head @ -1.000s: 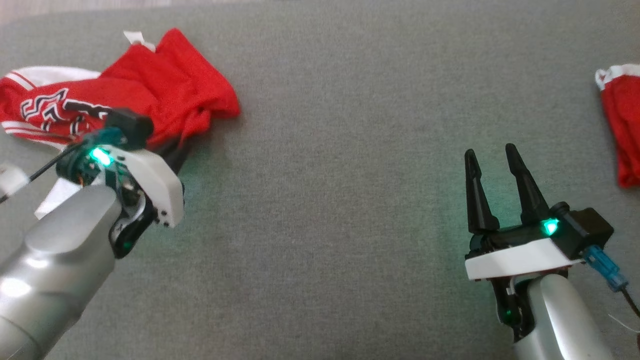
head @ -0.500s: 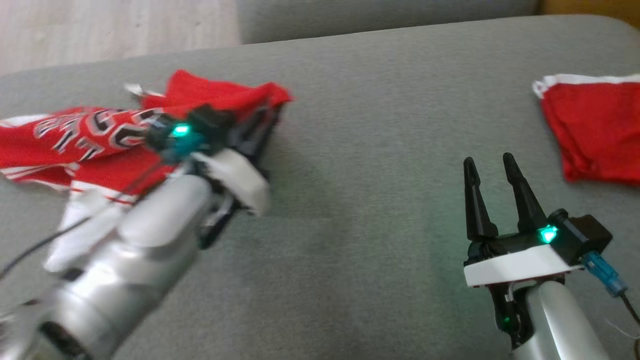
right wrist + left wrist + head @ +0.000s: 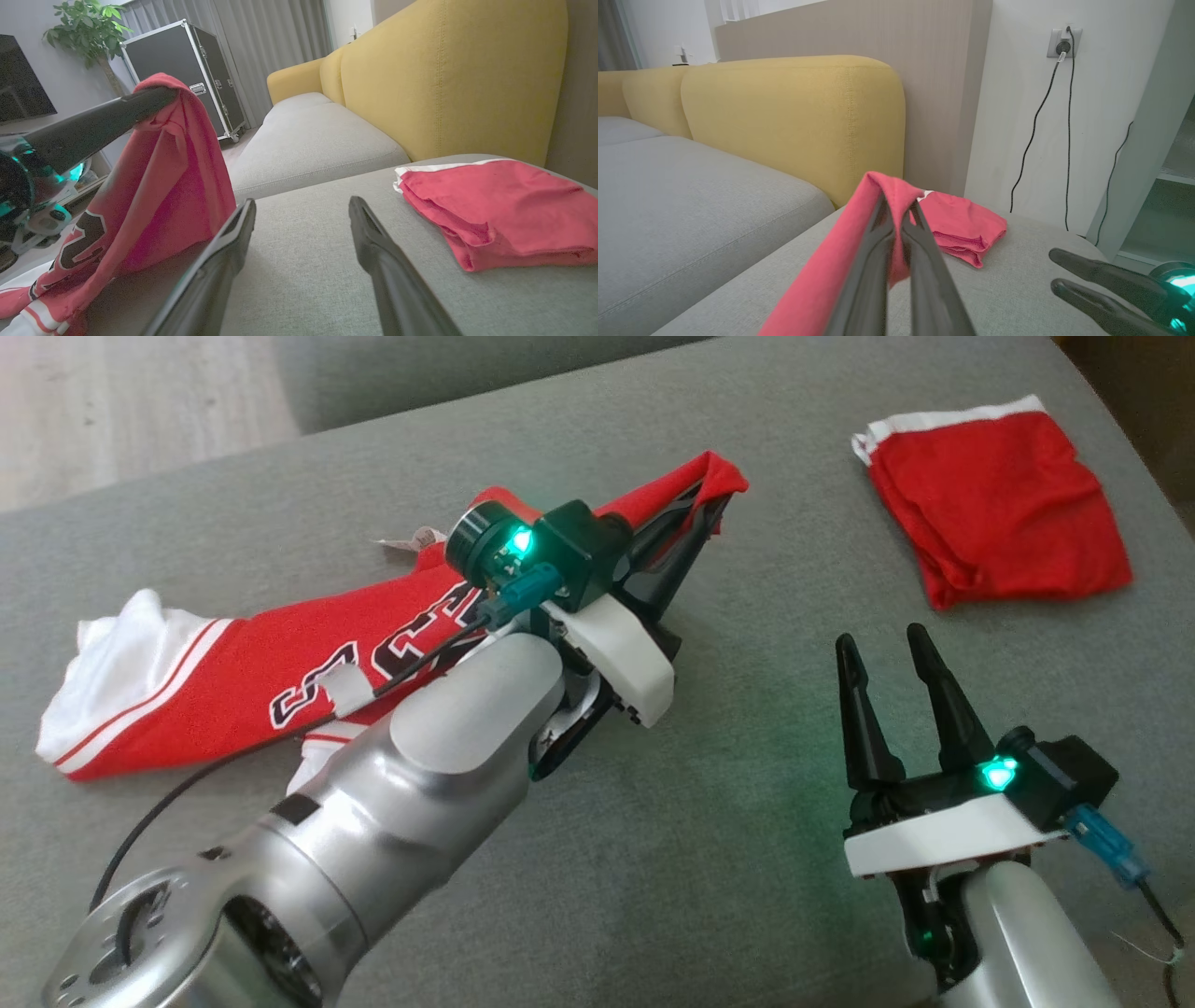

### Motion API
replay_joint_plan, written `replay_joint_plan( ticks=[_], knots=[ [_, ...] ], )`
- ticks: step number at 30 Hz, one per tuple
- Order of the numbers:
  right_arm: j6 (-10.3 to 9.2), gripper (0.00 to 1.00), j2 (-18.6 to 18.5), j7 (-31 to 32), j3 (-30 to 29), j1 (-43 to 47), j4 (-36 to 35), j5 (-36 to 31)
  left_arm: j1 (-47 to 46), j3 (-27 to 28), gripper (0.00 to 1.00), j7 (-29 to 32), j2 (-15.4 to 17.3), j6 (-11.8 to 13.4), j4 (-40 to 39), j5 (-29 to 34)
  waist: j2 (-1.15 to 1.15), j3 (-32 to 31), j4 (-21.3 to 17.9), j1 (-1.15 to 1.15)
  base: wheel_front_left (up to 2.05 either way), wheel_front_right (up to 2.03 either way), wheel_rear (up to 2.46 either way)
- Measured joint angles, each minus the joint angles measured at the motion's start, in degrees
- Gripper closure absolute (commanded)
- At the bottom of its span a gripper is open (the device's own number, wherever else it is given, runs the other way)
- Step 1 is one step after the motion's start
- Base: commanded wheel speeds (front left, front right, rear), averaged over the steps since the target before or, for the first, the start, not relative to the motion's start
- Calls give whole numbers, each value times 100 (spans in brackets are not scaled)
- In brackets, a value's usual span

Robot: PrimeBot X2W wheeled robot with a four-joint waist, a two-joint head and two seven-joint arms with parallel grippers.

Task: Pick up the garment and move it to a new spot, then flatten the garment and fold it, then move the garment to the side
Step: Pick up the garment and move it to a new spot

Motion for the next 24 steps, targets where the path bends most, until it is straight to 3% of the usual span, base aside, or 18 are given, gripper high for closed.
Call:
replay_joint_plan(
  ticks=[2,3,4,10,16,24],
  knots=[
    [0,0,0,0,-9,0,0,40,-21,1,95,-3,-40,-5,23,0,0,43,-80,0,0,0,0],
    [0,0,0,0,-21,0,-1,40,-20,-1,39,-4,-55,-7,40,1,0,71,-97,0,0,0,0],
    [0,0,0,0,-31,0,0,38,-19,-3,0,-5,-59,-8,60,1,0,95,-102,0,0,0,0],
    [0,0,1,0,-230,-1,-5,29,70,57,0,-22,-64,-24,86,119,0,112,182,1,0,0,0],
    [0,0,1,0,-377,16,-4,-100,523,783,0,-21,53,25,32,409,0,-94,647,0,0,0,0],
    [0,0,1,0,-660,311,-36,-201,2118,2291,0,-21,1148,393,-787,881,0,-594,1300,-1,0,0,0]
  ],
)
